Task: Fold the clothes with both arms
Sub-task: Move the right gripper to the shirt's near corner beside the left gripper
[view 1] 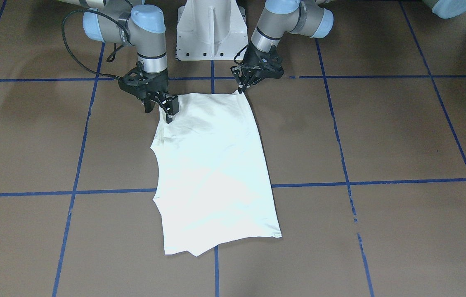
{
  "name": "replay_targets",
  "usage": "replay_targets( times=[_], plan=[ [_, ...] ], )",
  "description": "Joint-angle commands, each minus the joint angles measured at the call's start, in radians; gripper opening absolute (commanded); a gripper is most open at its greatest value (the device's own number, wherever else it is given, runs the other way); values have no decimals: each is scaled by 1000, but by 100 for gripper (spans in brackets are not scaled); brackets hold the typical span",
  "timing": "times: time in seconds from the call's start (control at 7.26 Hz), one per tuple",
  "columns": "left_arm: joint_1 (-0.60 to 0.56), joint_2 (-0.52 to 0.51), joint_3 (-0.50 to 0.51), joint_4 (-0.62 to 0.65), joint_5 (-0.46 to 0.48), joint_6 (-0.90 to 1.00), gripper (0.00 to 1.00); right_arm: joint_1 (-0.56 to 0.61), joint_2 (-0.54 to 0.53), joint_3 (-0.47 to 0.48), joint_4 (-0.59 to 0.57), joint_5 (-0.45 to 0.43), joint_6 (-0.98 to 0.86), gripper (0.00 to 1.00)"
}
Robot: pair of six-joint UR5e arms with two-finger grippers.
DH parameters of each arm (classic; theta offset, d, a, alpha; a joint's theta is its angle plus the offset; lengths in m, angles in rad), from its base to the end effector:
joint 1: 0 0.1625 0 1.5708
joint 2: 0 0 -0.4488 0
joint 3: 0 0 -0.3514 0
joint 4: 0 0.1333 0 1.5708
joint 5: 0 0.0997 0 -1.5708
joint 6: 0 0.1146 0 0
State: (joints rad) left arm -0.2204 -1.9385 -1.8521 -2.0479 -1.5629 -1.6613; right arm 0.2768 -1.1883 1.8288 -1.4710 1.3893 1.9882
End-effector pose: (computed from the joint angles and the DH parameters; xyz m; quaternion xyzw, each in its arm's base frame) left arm 0.5441 -0.2594 0.3282 0.0380 0.5324 -0.1330 0.8351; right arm -0.5340 -0.3118 0.3848 0.0590 -0.3653 0.3467 0.8619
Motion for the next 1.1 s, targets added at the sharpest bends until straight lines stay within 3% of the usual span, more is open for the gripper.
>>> replay_targets(
  times=[0.0, 0.41, 0.69, 0.83, 0.96],
  plan=[
    [4, 1, -1, -11, 0, 0, 0, -7, 3, -9, 1, -16, 4, 85],
    [4, 1, -1, -11, 1, 0, 0, -7, 16, -10, 1, -33, 4, 66],
    [4, 1, -1, -9, 1, 0, 0, -7, 16, -16, 35, -36, 8, 47],
    [4, 1, -1, -9, 1, 0, 0, -7, 16, -17, 49, -36, 9, 32],
    [4, 1, -1, -11, 1, 0, 0, -7, 16, -20, 52, -38, 11, 31]
  ],
)
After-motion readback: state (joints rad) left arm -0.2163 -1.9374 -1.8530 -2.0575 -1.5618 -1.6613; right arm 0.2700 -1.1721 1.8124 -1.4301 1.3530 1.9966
